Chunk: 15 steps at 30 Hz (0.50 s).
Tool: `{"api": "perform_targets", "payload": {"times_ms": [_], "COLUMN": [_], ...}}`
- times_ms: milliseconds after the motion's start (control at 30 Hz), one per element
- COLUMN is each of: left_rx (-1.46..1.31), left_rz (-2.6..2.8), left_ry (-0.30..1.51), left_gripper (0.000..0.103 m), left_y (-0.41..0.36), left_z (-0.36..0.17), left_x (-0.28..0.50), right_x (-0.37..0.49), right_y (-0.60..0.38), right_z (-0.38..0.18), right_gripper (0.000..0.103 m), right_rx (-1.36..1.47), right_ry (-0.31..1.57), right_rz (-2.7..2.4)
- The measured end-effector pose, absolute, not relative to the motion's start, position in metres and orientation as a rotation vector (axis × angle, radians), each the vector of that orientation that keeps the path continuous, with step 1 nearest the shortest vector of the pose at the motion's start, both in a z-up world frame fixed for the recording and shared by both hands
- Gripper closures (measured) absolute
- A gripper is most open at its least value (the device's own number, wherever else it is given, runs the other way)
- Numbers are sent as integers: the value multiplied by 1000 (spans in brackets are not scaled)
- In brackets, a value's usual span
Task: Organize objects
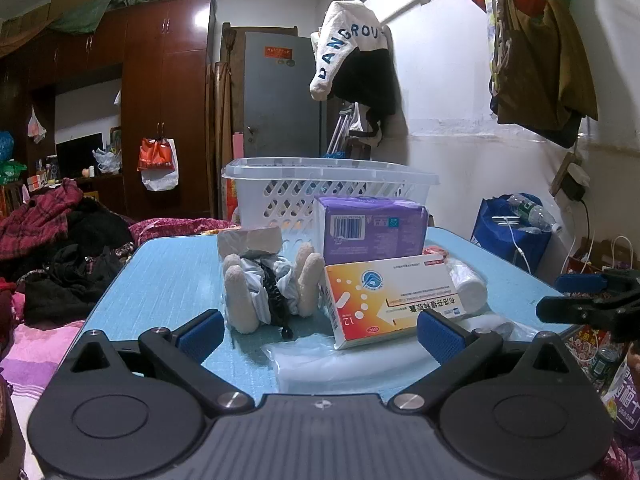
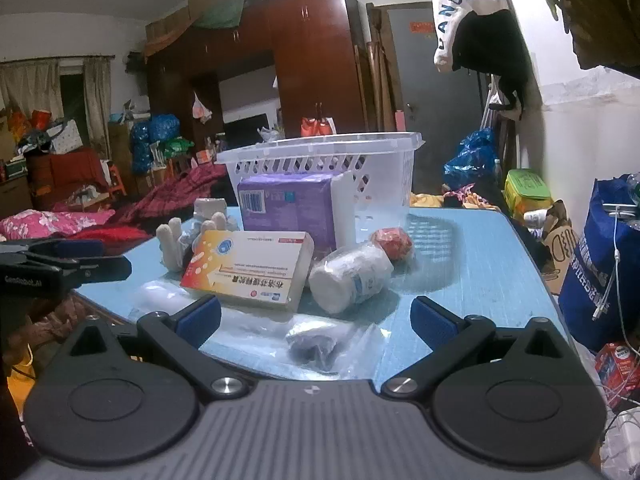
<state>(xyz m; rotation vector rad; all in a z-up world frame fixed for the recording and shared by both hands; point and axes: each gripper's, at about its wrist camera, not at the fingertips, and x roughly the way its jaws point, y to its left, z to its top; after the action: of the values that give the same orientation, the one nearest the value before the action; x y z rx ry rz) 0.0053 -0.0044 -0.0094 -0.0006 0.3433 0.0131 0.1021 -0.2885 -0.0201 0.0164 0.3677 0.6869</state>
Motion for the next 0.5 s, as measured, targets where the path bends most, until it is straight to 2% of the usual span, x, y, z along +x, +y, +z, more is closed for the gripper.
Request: {"api": "perform_targets", "payload": {"times_ms": [500], "left_rx": [14], "left_rz": [10], "left_ry": [342], "left_gripper": [0], "left_y": [-7], "left_z": [-9], "left_x": [5], "right_x": [104], "right_y": [-291], "right_z": [-19], "right_gripper": [0], "right_rx": [24], "right_ry": [370], "right_rz": [696]}}
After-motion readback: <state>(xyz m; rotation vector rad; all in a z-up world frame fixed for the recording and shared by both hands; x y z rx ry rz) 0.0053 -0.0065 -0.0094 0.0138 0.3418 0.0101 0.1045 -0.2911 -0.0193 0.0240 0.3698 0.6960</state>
